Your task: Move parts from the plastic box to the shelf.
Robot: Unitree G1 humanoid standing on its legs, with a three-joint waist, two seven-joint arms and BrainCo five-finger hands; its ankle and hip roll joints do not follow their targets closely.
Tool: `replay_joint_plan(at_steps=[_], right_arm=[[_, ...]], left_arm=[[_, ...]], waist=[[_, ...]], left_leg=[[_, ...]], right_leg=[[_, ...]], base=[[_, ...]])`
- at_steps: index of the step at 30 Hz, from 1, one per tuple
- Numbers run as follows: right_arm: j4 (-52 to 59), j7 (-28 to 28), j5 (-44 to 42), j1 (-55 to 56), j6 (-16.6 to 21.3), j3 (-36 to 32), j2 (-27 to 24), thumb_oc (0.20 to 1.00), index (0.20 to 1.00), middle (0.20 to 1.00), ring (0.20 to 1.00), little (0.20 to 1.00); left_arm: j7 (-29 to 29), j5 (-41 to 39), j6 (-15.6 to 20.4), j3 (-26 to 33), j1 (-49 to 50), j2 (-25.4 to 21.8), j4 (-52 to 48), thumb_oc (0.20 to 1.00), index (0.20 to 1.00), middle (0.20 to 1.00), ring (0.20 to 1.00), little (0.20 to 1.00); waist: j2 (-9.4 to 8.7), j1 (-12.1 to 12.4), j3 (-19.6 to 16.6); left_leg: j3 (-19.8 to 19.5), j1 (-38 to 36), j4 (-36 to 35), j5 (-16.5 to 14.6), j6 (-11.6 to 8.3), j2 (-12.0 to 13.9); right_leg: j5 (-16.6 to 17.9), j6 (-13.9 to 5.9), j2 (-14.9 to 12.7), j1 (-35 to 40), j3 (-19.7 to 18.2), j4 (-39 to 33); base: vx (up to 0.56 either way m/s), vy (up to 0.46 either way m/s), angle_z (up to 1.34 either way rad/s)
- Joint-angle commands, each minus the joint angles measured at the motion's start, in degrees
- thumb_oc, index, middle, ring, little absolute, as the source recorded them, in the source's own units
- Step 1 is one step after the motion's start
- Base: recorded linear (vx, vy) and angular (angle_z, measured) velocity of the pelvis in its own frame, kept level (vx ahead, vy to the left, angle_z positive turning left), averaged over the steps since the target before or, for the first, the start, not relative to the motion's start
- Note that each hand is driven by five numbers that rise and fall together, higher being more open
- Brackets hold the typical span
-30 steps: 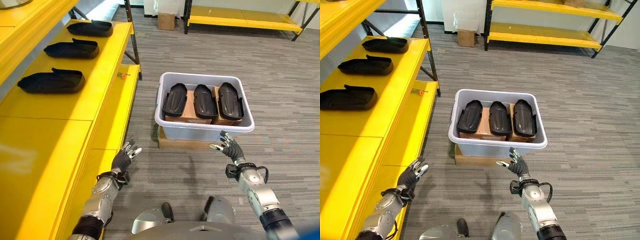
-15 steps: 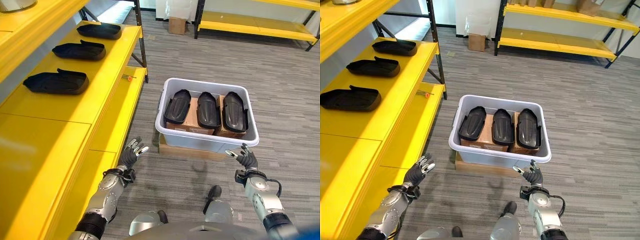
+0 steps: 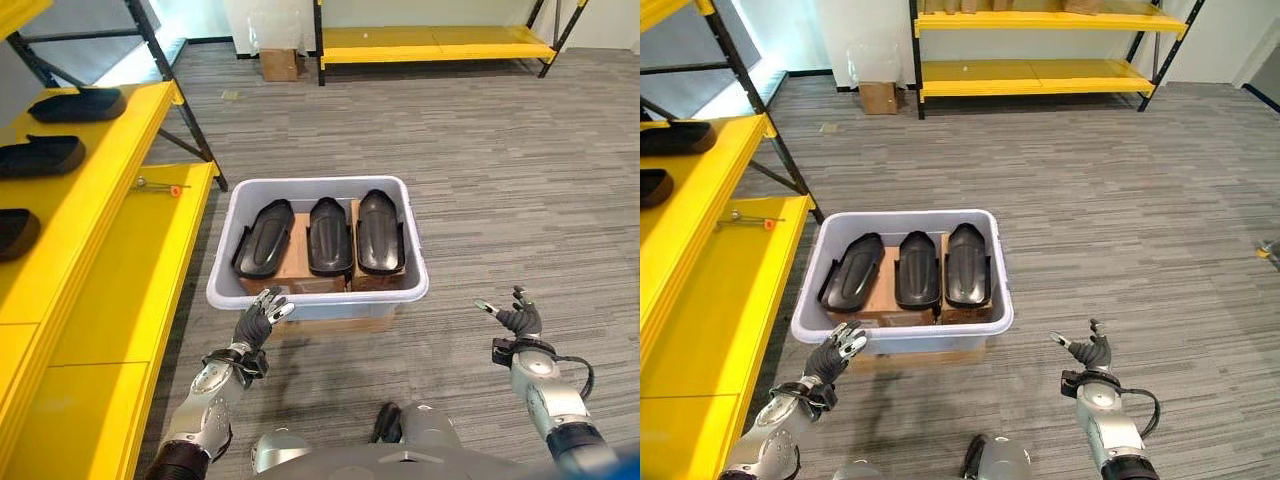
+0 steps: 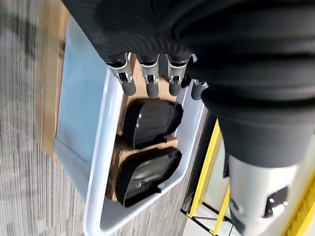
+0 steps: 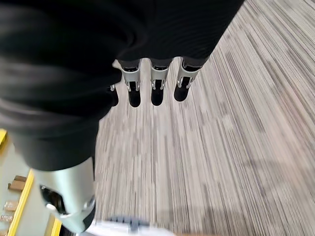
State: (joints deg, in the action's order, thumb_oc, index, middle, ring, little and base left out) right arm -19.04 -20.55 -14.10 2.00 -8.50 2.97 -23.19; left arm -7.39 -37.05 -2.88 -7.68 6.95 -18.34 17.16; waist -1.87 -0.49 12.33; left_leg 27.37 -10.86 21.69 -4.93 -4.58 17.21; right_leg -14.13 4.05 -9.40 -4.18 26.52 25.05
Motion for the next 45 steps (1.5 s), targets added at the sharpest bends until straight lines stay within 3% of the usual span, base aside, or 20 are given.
replay_joint_plan(at_steps=[1,2,5,6,7,8,11,15,18,23,24,25,26,31,33,35,36,38,41,45], right_arm=[[2.37,1.83,2.69,-1.92,2.35,-0.58,-0.35,1.0,1.0,1.0,1.0,1.0],[2.21,1.78,2.13,-2.18,2.66,-0.52,-0.82,1.0,1.0,1.0,1.0,1.0],[1.62,3.07,1.71,-3.9,3.28,-0.12,-1.37,1.0,1.0,1.0,1.0,1.0],[2.65,3.94,2.52,-3.57,2.73,0.09,-0.98,1.0,1.0,1.0,1.0,1.0],[4.1,4.98,3.64,-2.45,2.15,0.42,-0.6,1.0,1.0,1.0,1.0,1.0],[4.96,5.34,3.86,-1.73,1.79,0.85,-0.54,1.0,1.0,1.0,1.0,1.0],[5.9,5.83,3.67,-0.76,1.61,1.77,-0.66,1.0,1.0,1.0,1.0,1.0],[5.87,6.07,3.5,-0.81,1.79,3.37,-0.09,1.0,1.0,1.0,1.0,1.0],[6.05,4.66,1.96,-0.35,1.73,3.02,0.4,1.0,1.0,1.0,1.0,1.0],[5.65,3.64,1.86,-0.34,1.94,2.28,1.41,1.0,1.0,1.0,1.0,1.0],[5.14,3.35,2.14,-0.73,2.81,2.3,1.83,1.0,1.0,1.0,1.0,1.0],[5.15,3.32,2.13,-0.76,2.82,2.29,1.86,1.0,1.0,1.0,1.0,1.0],[5.29,2.7,2.16,-1.22,2.92,2.05,2.27,1.0,1.0,1.0,1.0,1.0],[5.81,1.72,2.38,-1.81,2.12,1.74,2.81,1.0,1.0,1.0,1.0,1.0],[6.15,2.03,3.17,-1.7,1.92,1.86,2.64,1.0,1.0,1.0,1.0,1.0],[6.21,2.29,2.87,-1.65,2.06,1.9,2.48,1.0,1.0,1.0,1.0,1.0],[5.03,4.19,2.56,-2.71,4.69,1.97,2.22,1.0,1.0,1.0,1.0,1.0],[4.76,4.62,2.53,-3.34,5.07,1.91,2.39,1.0,1.0,1.0,1.0,1.0],[5.21,4.4,1.04,-3.7,5.88,2.0,2.22,1.0,1.0,1.0,1.0,1.0],[5.3,3.74,-3.19,-5.28,7.19,2.91,2.55,1.0,1.0,1.0,1.0,1.0]], left_arm=[[-0.88,-0.78,1.24,1.56,0.19,-1.27,-3.15,1.0,1.0,1.0,1.0,1.0],[-1.13,-0.32,1.44,1.76,0.09,-1.06,-2.75,1.0,1.0,1.0,1.0,1.0],[-1.11,0.59,2.58,2.96,0.67,-0.83,-1.75,1.0,1.0,1.0,1.0,1.0],[-0.39,0.33,2.96,3.34,1.17,-0.79,-1.82,1.0,1.0,1.0,1.0,1.0],[0.12,-0.31,3.35,3.76,1.69,-0.49,-1.88,1.0,1.0,1.0,1.0,1.0],[0.29,-0.48,3.48,4.03,2.0,-0.2,-1.91,1.0,1.0,1.0,1.0,1.0],[0.32,-0.73,3.58,4.6,2.55,0.38,-1.66,1.0,1.0,1.0,1.0,1.0],[-0.05,-0.34,2.61,4.85,2.09,0.76,0.39,1.0,1.0,1.0,1.0,1.0],[-0.86,1.37,1.97,4.09,1.91,0.69,1.11,1.0,1.0,1.0,1.0,1.0],[-3.29,3.01,2.13,2.65,0.41,-0.35,1.66,1.0,1.0,1.0,1.0,1.0],[-3.44,2.21,1.86,1.78,-0.14,-1.04,1.69,1.0,1.0,1.0,1.0,1.0],[-3.43,2.15,1.85,1.75,-0.16,-1.11,1.69,1.0,1.0,1.0,1.0,1.0],[-3.34,1.68,1.55,1.46,-0.56,-1.62,1.66,1.0,1.0,1.0,1.0,1.0],[-3.96,2.27,2.49,1.16,-1.05,-2.14,1.48,1.0,1.0,1.0,1.0,1.0],[-3.52,3.39,3.03,0.8,-1.48,-2.37,1.1,1.0,1.0,1.0,1.0,1.0],[-3.07,3.5,3.28,0.43,-1.61,-2.46,0.96,1.0,1.0,1.0,1.0,1.0],[-0.68,2.8,3.73,-0.13,-2.13,-3.23,0.04,1.0,1.0,1.0,1.0,1.0],[0.25,2.26,3.86,-0.26,-2.34,-3.39,-0.25,1.0,1.0,1.0,1.0,1.0],[0.52,1.66,5.76,0.47,-2.1,-3.98,-1.05,1.0,1.0,1.0,1.0,1.0],[0.64,1.8,6.25,1.44,-2.07,-3.81,-4.41,1.0,1.0,1.0,1.0,1.0]], waist=[[-1.23,1.02,-0.7],[-1.07,1.36,-0.15],[0.51,1.65,0.68],[1.0,1.44,0.44],[1.52,1.22,0.08],[1.76,1.13,0.06],[2.11,1.12,0.08],[2.12,1.38,-0.03],[1.93,1.22,-0.01],[1.64,0.92,0.16],[1.45,1.2,0.21],[1.4,1.26,0.2],[1.17,1.81,0.07],[1.0,3.15,-0.1],[0.91,2.57,0.26],[0.74,1.99,0.49],[-0.75,1.57,1.15],[-1.15,1.76,1.48],[-1.34,2.2,1.88],[-0.36,3.97,1.68]], left_leg=[[2.86,5.33,8.94,-3.44,1.3,-5.31],[1.77,7.79,11.18,-1.85,0.43,-4.44],[1.83,7.54,-0.7,-0.49,0.71,-4.25],[2.1,6.48,-8.45,1.76,0.21,-3.85],[2.01,5.92,-15.47,7.11,-1.78,-1.71],[1.76,5.95,-17.36,10.64,-3.08,0.17],[1.41,5.81,-20.62,13.84,-4.59,2.66],[1.36,5.08,-20.34,11.37,-4.03,2.97],[0.81,5.2,-18.93,9.65,-3.1,1.18],[-0.74,6.16,-16.22,5.69,0.02,-4.0],[-1.12,6.19,-17.23,4.52,2.05,-7.02],[-1.13,6.15,-17.41,4.47,2.21,-7.26],[-1.71,6.06,-19.4,3.97,3.79,-9.78],[-2.02,6.01,-22.19,2.73,6.52,-12.77],[-2.91,5.49,-22.89,1.64,7.92,-13.82],[-3.38,5.1,-23.13,1.31,8.18,-14.13],[-3.53,4.6,-22.94,0.5,7.17,-13.84],[-3.49,4.43,-22.66,-0.34,7.21,-13.73],[-4.34,5.03,-21.02,-0.43,6.24,-11.98],[-3.73,6.17,-18.03,0.55,4.89,-10.28]], right_leg=[[9.33,-7.29,-1.39,5.32,2.28,-13.51],[8.67,-6.72,-0.54,5.78,1.84,-13.78],[7.43,-7.07,0.08,6.52,0.83,-12.76],[7.07,-7.57,-0.03,7.55,0.51,-12.73],[6.73,-7.94,-0.13,9.01,0.13,-13.32],[6.61,-7.9,-0.29,9.67,-0.2,-13.68],[6.24,-8.17,-1.31,10.37,-0.45,-13.65],[4.22,-8.77,-3.94,9.94,0.35,-9.08],[3.87,-9.14,-4.58,9.78,0.02,-7.54],[5.05,-10.62,-4.6,9.77,-2.62,-8.27],[6.33,-12.09,-5.24,9.18,-3.39,-7.4],[6.43,-12.22,-5.34,9.12,-3.45,-7.3],[8.06,-13.26,-6.09,8.03,-4.03,-5.12],[10.69,-14.24,-8.09,4.99,-2.96,1.87],[11.83,-14.64,-7.39,1.7,-5.08,7.21],[12.14,-14.63,-6.41,0.49,-6.65,7.27],[17.72,-15.73,-7.64,0.08,-7.39,-4.45],[21.13,-16.53,-9.19,-0.77,-8.09,-6.29],[20.19,-16.88,-8.82,1.37,-8.76,-10.89],[14.03,-14.46,-6.22,4.15,-5.08,-10.75]], base=[[0.14,-0.324,0.05],[0.09,-0.116,-0.03],[0.11,0.089,-0.2],[0.24,0.372,-0.16],[0.26,0.381,-0.07],[0.18,0.263,-0.11],[0.13,0.223,-0.32],[0.14,0.291,-0.32],[0.15,0.296,-0.11],[0.18,0.374,0.06],[0.17,0.412,-0.02],[0.21,0.576,0.02],[0.1,0.308,0.02],[0.07,0.249,0.0],[0.06,0.136,0.06],[0.06,-0.09,0.28],[0.05,-0.273,0.45],[0.04,-0.313,0.23],[0.05,-0.372,0.14],[0.06,-0.258,0.11]])
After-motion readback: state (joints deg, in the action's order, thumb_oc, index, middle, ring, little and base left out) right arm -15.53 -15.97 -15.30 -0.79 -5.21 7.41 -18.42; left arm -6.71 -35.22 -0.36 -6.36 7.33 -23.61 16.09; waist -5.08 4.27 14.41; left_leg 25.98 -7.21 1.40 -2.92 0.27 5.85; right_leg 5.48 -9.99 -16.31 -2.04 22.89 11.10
